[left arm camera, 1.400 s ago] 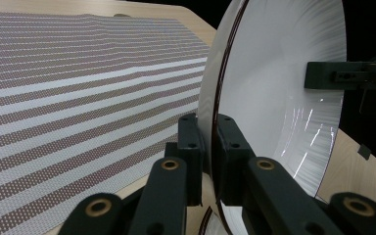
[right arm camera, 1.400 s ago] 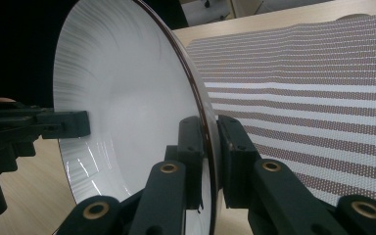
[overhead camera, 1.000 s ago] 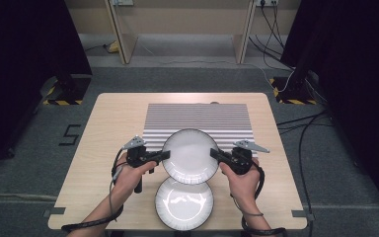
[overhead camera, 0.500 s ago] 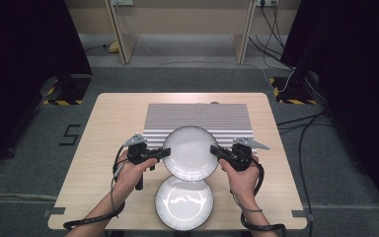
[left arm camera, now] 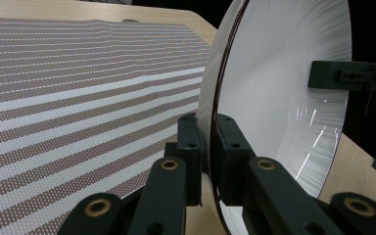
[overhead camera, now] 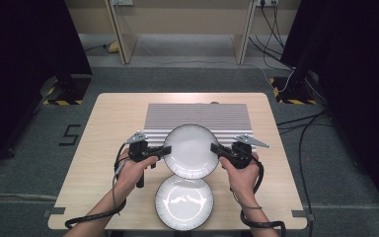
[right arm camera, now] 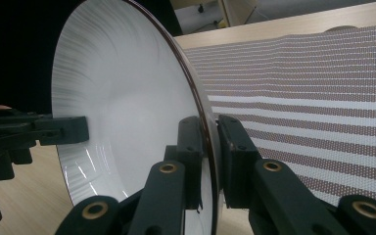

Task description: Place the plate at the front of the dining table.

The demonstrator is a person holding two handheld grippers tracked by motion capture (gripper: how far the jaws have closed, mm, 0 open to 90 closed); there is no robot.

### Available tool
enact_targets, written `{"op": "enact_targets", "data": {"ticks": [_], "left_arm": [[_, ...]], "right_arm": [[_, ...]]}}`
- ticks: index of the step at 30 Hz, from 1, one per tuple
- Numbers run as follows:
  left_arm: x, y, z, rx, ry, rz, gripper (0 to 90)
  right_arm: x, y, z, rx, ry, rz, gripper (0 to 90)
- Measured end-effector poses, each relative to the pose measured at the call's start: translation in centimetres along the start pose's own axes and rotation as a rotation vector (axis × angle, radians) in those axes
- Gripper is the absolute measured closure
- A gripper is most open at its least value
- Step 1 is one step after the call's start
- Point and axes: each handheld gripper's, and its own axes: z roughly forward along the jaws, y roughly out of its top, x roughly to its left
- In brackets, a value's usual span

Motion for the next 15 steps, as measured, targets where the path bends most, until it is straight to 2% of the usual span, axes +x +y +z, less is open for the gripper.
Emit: {"op": "enact_targets", "data": {"ticks": [15], "left_arm": [[0.39,0.51,0.3,-0.006,0.006,0.001,82.0]], "right_arm": [[-0.05,0.55,0.37,-0.007,-0.005,-0.001,80.7]]}}
